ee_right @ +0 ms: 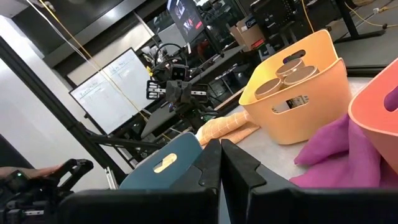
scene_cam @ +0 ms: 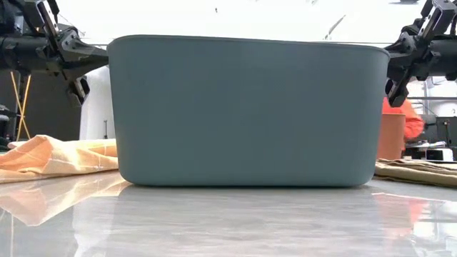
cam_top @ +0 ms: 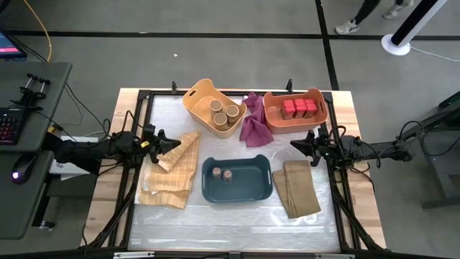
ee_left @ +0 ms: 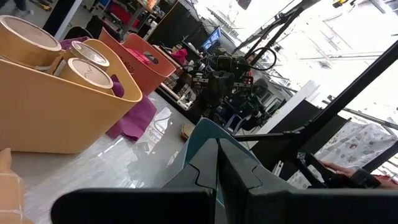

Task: Sort spices by type
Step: Return to Home Position

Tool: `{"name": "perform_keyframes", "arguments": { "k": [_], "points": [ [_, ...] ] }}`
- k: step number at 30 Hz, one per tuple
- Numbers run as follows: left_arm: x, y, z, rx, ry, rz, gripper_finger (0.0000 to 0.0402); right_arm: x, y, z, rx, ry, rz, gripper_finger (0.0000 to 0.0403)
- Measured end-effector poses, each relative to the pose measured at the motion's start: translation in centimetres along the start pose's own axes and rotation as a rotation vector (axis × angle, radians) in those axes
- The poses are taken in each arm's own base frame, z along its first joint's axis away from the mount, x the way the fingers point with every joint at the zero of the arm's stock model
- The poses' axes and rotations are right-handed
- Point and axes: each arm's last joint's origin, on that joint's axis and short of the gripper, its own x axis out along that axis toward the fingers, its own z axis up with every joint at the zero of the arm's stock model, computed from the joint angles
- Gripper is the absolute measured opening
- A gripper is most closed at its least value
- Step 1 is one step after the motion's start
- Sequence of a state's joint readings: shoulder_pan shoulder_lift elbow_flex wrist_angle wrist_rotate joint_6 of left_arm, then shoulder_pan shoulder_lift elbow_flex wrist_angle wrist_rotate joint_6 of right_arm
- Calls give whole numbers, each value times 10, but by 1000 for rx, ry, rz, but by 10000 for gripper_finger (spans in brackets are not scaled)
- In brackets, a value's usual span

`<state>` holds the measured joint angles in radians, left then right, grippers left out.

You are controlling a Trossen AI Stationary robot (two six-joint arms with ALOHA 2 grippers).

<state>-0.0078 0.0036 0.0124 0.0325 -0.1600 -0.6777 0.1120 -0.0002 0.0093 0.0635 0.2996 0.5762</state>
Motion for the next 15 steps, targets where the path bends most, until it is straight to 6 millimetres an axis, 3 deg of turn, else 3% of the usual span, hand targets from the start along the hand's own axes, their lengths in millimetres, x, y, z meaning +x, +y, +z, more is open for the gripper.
{"name": "perform_keyframes", "arguments": {
  "k": [15],
  "points": [
    [0, 0, 0, 0, 0, 0, 1, 1, 0, -1, -4, 10, -7, 1]
  ]
}}
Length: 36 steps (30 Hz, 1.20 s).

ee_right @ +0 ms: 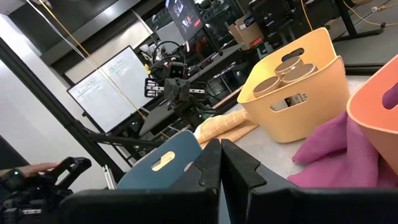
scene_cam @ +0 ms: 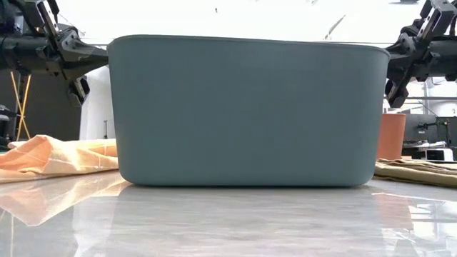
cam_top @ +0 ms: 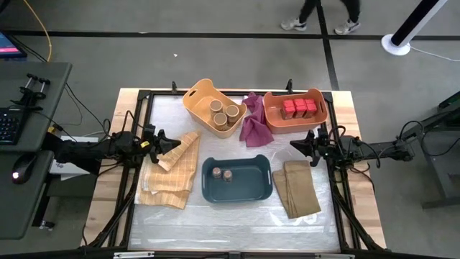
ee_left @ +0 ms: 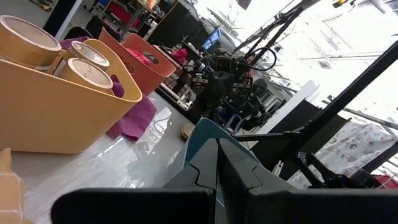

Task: Sort spices by type
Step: Return to Home Position

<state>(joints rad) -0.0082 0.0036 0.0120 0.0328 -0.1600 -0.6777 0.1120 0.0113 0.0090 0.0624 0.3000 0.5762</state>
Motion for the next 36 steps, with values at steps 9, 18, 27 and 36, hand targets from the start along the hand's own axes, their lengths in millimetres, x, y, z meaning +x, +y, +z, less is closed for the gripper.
{"name": "perform_keyframes", "arguments": {
  "k": [9, 18, 27, 36],
  "points": [
    [0, 1, 1, 1, -8, 10, 1, 0, 0, 0, 0, -1, 0, 1],
    [0, 1, 1, 1, -7, 12, 1, 0, 0, 0, 0, 0, 0, 1],
    [0, 1, 1, 1, -7, 13, 1, 0, 0, 0, 0, 0, 0, 1],
    [0, 1, 1, 1, -7, 13, 1, 0, 0, 0, 0, 0, 0, 1]
  ]
}}
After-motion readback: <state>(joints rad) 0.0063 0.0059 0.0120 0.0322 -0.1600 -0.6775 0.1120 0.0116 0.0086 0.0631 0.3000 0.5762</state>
